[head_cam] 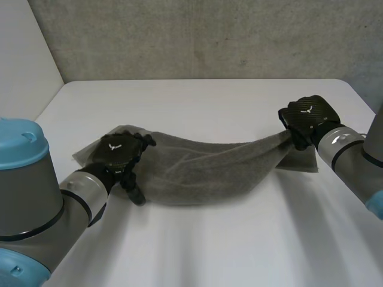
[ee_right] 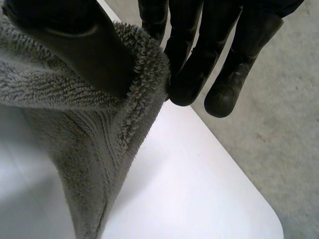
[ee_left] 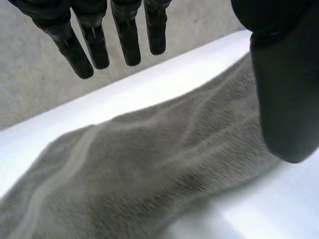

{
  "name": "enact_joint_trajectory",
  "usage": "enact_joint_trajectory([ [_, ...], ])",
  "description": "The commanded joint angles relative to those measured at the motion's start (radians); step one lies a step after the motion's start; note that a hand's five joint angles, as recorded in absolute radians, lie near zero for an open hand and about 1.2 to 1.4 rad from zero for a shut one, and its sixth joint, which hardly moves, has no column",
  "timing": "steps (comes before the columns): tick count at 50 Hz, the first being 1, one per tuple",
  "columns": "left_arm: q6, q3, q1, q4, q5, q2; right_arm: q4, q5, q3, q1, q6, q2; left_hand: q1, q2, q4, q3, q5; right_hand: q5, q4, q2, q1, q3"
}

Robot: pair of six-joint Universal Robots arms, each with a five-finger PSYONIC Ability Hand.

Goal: Fold the towel.

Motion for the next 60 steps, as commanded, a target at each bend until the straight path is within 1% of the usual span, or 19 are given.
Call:
enact_joint_trajectory([
  [1,0.001,-0.001,0.002,0.036,-0.003,-0.003,0.009,0.061,-0.110,-0.039,0.000,0.142,-0.115,-0.119,-0.112,-0.101,-0.256,0.052,0.055,0.058,0.067,0.063],
  [6,0.001,-0.015,0.007,0.061,-0.003,-0.014,0.042,0.104,-0.190,-0.072,0.000,0.205,-0.132,-0.136,-0.130,-0.119,-0.274,0.006,0.009,0.012,0.021,0.017],
  [7,0.001,-0.024,0.010,0.066,-0.003,-0.020,0.054,0.122,-0.213,-0.082,0.002,0.217,-0.132,-0.136,-0.130,-0.119,-0.274,-0.195,-0.192,-0.189,-0.179,-0.183],
  [8,0.001,-0.030,0.013,0.073,-0.003,-0.028,0.062,0.139,-0.228,-0.091,0.005,0.229,-0.132,-0.136,-0.130,-0.119,-0.274,-0.517,-0.514,-0.511,-0.501,-0.505],
  [9,0.001,-0.030,0.013,0.073,-0.003,-0.028,0.062,0.139,-0.228,-0.091,0.005,0.229,-0.132,-0.136,-0.130,-0.119,-0.274,-0.520,-0.517,-0.514,-0.504,-0.508],
  [11,0.003,-0.033,0.016,0.085,-0.003,-0.051,0.062,0.167,-0.237,-0.099,0.013,0.234,-0.132,-0.136,-0.130,-0.119,-0.274,-0.827,-0.824,-0.821,-0.811,-0.815],
  [12,0.003,-0.033,0.016,0.086,-0.003,-0.051,0.062,0.167,-0.237,-0.099,0.013,0.234,-0.132,-0.136,-0.130,-0.119,-0.274,-0.828,-0.825,-0.822,-0.812,-0.816],
  [14,0.003,-0.033,0.021,0.093,-0.003,-0.063,0.062,0.176,-0.224,-0.096,0.022,0.229,-0.132,-0.136,-0.130,-0.119,-0.274,-1.076,-1.073,-1.070,-1.061,-1.065],
  [16,0.003,-0.031,0.036,0.098,-0.003,-0.086,0.062,0.176,-0.213,-0.095,0.026,0.222,-0.132,-0.136,-0.130,-0.119,-0.274,-1.170,-1.167,-1.164,-1.154,-1.158],
  [20,0.018,-0.028,0.042,0.096,-0.001,-0.101,0.064,0.172,-0.175,-0.090,0.033,0.180,-0.132,-0.136,-0.130,-0.119,-0.274,-1.170,-1.167,-1.164,-1.154,-1.158],
  [25,0.109,-0.036,0.044,0.099,-0.003,-0.118,0.051,0.139,-0.073,-0.085,0.036,0.064,-0.130,-0.134,-0.127,-0.116,-0.271,-1.170,-1.167,-1.164,-1.154,-1.158],
  [27,0.182,-0.047,0.044,0.104,-0.004,-0.120,0.047,0.072,0.017,-0.076,0.037,-0.025,-0.121,-0.125,-0.118,-0.107,-0.262,-1.170,-1.167,-1.164,-1.154,-1.158],
  [28,0.182,-0.047,0.044,0.104,-0.004,-0.120,0.047,0.072,0.017,-0.076,0.037,-0.025,-0.121,-0.125,-0.118,-0.107,-0.262,-1.170,-1.167,-1.164,-1.154,-1.158],
  [30,0.222,-0.059,0.045,0.110,-0.003,-0.121,0.039,-0.018,0.107,-0.056,0.037,-0.112,-0.109,-0.113,-0.106,-0.096,-0.250,-1.160,-1.157,-1.154,-1.145,-1.149],
  [35,0.228,-0.067,0.053,0.138,-0.003,-0.130,0.038,-0.126,0.221,-0.007,0.039,-0.179,-0.094,-0.098,-0.092,-0.081,-0.235,-1.060,-1.057,-1.054,-1.045,-1.049],
  [45,0.234,-0.053,0.056,0.173,0.010,-0.166,0.010,-0.167,0.303,0.103,0.046,-0.111,-0.062,-0.066,-0.059,-0.049,-0.203,-0.969,-0.966,-0.963,-0.953,-0.957],
  [48,0.234,-0.050,0.076,0.173,0.042,-0.172,-0.028,-0.164,0.289,0.119,0.076,-0.045,-0.071,-0.075,-0.068,-0.057,-0.212,-0.937,-0.934,-0.931,-0.921,-0.925],
  [53,0.231,-0.059,0.123,0.171,0.178,-0.175,-0.067,-0.163,0.229,0.151,0.151,0.053,-0.088,-0.092,-0.086,-0.075,-0.230,-0.837,-0.834,-0.831,-0.821,-0.825],
  [60,0.227,-0.059,0.140,0.170,0.229,-0.187,-0.074,-0.151,0.160,0.191,0.178,0.137,-0.106,-0.110,-0.103,-0.093,-0.247,-0.773,-0.770,-0.767,-0.757,-0.761],
])
